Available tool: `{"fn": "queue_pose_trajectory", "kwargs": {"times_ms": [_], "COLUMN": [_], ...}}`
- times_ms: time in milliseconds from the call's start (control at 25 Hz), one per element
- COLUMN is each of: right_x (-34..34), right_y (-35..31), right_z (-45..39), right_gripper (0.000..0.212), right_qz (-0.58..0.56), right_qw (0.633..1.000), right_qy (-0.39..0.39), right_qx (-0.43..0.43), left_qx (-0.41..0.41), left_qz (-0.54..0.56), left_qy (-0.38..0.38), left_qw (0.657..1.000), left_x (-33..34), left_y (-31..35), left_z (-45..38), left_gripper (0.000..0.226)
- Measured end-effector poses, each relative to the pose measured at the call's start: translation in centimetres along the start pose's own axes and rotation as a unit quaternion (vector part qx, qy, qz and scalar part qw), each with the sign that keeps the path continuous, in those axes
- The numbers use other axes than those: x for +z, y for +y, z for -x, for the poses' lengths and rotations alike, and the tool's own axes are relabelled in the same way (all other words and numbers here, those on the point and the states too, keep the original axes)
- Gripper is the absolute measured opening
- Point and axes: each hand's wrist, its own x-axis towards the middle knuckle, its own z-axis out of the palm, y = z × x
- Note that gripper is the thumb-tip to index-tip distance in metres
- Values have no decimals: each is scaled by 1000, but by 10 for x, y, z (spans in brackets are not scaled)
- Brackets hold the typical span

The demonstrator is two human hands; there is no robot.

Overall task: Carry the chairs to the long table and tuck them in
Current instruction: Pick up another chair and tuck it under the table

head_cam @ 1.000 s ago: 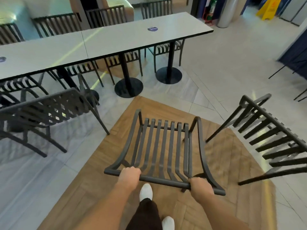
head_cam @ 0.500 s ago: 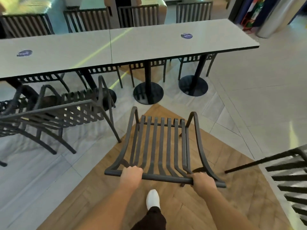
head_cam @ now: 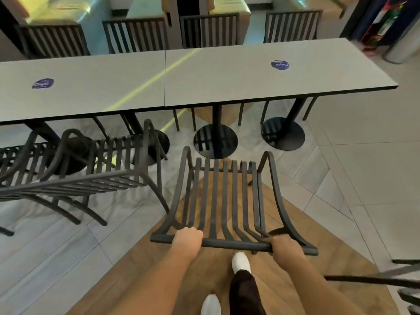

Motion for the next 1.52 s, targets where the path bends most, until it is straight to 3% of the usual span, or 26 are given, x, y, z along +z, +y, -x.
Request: {"fn": "queue_pose_trajectory", "kwargs": {"times_ms": [440,840,1240,1520], "right_x": [-115,-167,-181,-171], "right_y": [34,54,51,49], "right_z": [-179,-268,-240,-143], "right_gripper": [37,37,16,32], "right_qz": [21,1,-140,-217], "right_qw": [996,992,983,965], "right_qy": [17,21,30,145], "right_qx": [-81,-123,-111,-39], "left_qx": [-70,-95,-54,22], "left_qz": [40,51,128,157], "left_qy": [2,18,44,198], "left_qw": [997,994,989,967], "left_x": [-108,-162,-177,-170], "left_y": [-20,-24,-29,2], "left_z": [-128,-188,-167,-116], "left_gripper": [22,24,31,40]}}
